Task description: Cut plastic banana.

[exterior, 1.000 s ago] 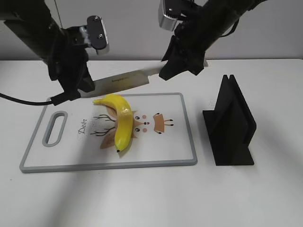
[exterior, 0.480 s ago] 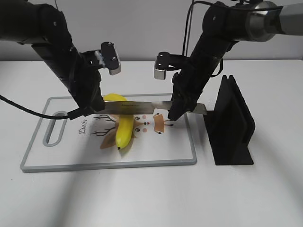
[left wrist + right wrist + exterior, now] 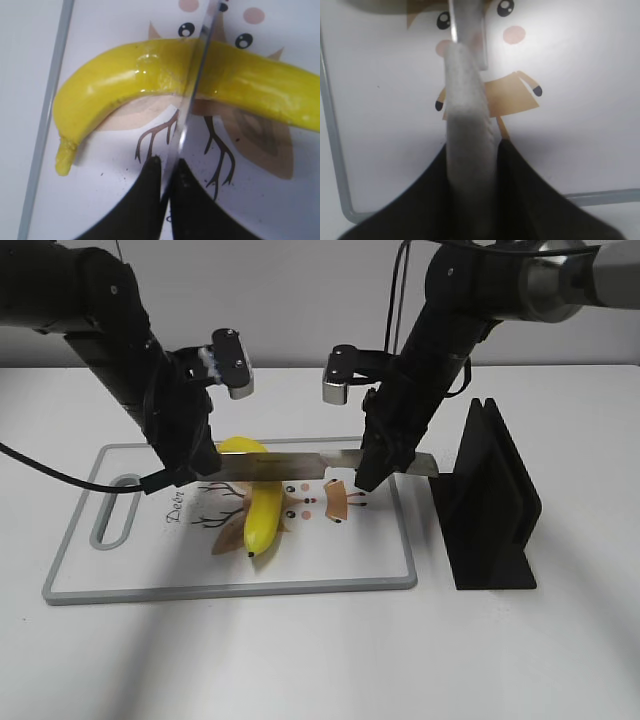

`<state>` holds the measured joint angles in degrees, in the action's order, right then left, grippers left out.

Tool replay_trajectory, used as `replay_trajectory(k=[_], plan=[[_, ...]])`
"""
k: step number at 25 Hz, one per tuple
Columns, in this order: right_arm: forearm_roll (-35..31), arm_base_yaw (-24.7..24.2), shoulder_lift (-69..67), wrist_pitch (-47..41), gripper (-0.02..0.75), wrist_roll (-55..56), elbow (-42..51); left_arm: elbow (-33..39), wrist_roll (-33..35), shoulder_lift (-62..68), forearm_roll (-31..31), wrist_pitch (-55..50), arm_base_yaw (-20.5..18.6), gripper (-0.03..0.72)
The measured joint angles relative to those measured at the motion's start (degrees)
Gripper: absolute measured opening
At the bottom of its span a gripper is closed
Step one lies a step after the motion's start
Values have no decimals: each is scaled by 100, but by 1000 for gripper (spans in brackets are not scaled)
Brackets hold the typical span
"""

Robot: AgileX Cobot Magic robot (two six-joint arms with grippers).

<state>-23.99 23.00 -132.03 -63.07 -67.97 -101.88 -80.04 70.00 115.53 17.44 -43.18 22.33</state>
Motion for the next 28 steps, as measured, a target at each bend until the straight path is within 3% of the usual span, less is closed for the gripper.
replay_trajectory(k=[18, 20, 23, 26, 28], plan=[[78, 26, 1164, -93, 191, 72, 80, 81, -46, -1035, 38, -140, 48, 2], [53, 26, 1164, -122, 191, 42, 80, 88, -79, -1035, 49, -184, 48, 28], [-4, 26, 1170, -252, 169, 26, 80, 92, -191, -1035, -16, -185, 24, 189], [59, 8, 1183, -293, 167, 107, 68, 119, -241, -1103, -100, -208, -18, 463], [110, -10, 1190, -327, 167, 141, 42, 119, -254, -1224, -106, -115, -24, 580]])
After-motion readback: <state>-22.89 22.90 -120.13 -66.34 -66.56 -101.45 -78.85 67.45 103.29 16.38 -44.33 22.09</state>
